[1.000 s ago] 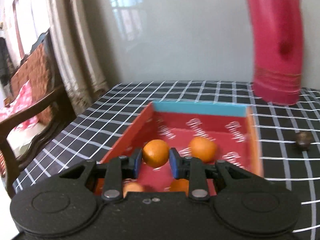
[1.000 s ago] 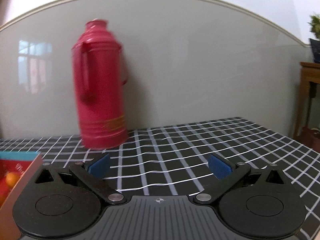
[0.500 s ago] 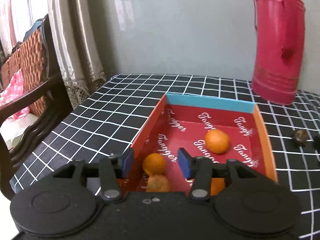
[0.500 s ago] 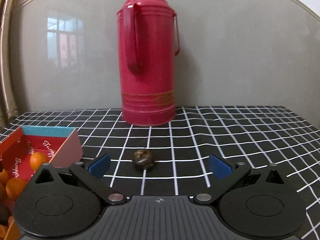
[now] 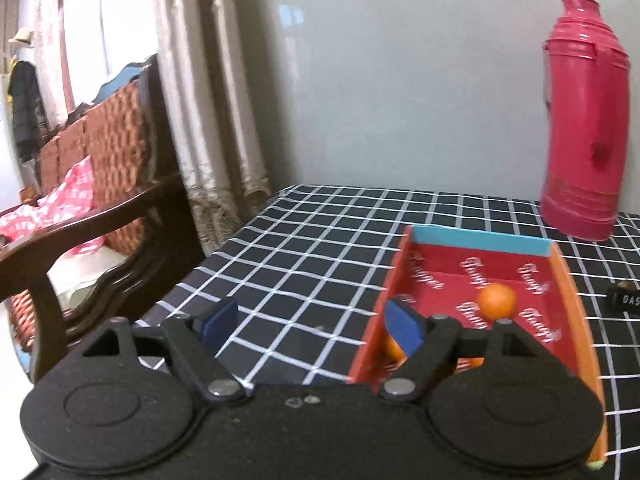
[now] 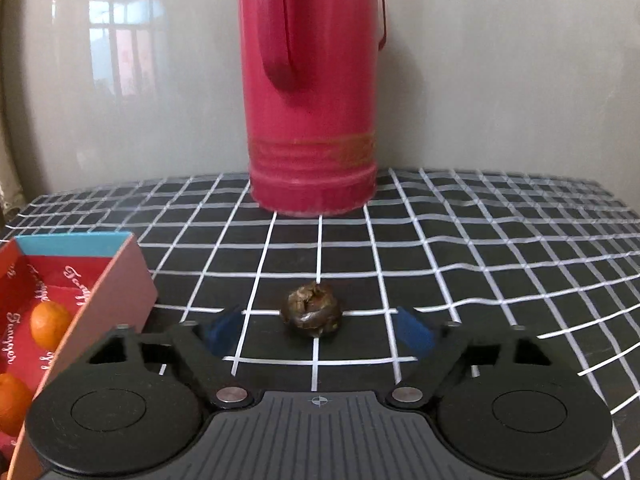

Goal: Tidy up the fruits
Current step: 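Grasp the last mangosteen with the right tool, then carry the mangosteen into the red box and open the right tool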

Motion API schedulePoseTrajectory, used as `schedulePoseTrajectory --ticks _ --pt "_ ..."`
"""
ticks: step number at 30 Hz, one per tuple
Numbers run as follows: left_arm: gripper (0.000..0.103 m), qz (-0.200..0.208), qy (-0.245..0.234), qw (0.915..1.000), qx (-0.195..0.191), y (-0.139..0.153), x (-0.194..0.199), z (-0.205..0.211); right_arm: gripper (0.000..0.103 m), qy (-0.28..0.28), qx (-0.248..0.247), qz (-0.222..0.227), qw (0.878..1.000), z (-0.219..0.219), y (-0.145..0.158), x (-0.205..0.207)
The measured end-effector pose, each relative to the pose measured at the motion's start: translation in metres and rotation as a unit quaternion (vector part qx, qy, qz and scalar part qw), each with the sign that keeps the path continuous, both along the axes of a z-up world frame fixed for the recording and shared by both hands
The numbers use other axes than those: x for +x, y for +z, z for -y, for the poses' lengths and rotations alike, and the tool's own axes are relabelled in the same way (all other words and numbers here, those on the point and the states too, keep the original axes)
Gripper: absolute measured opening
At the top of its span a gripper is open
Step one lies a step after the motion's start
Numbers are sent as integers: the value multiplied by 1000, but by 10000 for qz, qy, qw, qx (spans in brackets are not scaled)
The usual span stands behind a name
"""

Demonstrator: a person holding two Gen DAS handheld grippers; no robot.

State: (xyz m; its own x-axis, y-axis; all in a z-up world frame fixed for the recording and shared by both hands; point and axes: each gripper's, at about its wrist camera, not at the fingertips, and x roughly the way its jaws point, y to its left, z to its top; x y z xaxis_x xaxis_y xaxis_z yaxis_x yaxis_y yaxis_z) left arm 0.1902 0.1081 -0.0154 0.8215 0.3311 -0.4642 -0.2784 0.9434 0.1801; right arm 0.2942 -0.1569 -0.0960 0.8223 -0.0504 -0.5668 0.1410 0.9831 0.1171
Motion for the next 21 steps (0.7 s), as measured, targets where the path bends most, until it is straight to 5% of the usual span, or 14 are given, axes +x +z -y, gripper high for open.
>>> schedulePoseTrajectory --ticks 7,12,15,21 --pt "79 78 459 9989 46 2 -9 -31 79 -158 52 -176 9997 3 -8 16" --pt "79 7 574 9983 -34 1 -6 -41 59 -58 -144 -185 9997 -1 -13 23" --pt "81 -24 616 9981 -22 -1 -6 -43 39 -7 -200 -142 9997 -3 -13 22" --pt "82 -51 647 9979 -63 -3 -6 -44 39 149 -207 -116 9996 -9 -11 17"
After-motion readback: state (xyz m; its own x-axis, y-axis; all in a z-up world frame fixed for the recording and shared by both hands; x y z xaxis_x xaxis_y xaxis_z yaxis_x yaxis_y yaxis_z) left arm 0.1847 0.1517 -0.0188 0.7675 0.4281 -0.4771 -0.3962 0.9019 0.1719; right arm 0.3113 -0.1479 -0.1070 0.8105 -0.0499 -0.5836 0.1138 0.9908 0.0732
